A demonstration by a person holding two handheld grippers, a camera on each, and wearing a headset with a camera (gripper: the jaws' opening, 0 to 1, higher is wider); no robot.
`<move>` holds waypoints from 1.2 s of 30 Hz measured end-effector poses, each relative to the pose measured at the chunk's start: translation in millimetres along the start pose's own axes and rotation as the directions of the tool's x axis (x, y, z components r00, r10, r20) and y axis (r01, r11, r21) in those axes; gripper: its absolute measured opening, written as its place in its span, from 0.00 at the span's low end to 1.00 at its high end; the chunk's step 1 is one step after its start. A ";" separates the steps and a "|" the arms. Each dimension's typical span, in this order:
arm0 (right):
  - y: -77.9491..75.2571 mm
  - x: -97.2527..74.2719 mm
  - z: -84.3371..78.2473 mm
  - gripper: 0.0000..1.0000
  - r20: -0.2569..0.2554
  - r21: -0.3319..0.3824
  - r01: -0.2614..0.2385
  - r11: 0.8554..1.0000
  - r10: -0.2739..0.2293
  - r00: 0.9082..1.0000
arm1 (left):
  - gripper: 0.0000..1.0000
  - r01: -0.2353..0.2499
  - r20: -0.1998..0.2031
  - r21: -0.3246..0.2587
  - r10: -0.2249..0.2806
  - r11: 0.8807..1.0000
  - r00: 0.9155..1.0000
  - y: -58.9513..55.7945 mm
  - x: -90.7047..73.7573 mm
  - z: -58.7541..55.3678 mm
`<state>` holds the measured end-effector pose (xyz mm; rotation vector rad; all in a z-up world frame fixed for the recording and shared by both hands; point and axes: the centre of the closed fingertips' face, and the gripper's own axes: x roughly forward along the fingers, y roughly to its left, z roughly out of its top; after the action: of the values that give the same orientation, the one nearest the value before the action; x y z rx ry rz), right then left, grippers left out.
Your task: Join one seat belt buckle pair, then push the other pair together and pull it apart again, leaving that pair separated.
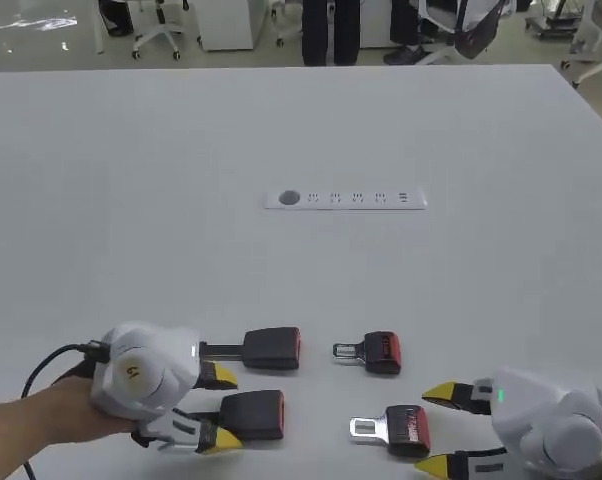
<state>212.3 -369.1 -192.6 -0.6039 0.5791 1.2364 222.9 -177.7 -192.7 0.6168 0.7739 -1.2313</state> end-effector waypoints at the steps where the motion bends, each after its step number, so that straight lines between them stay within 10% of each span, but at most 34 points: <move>1: -0.1 0.7 0.0 0.39 -0.003 -0.001 -0.006 1.000 0.006 1.000 | 0.37 0.008 -0.007 0.005 -0.008 1.000 1.000 -0.1 0.6 -0.6; 36: 2.7 7.6 -3.1 0.31 -0.059 -0.053 -0.071 0.996 0.068 0.996 | 0.32 0.112 -0.117 0.096 -0.101 0.989 0.988 -2.1 9.1 -13.3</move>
<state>211.2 -365.5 -200.3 -0.6719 0.6205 1.3075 219.7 -173.2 -208.0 0.7411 0.8500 -1.3498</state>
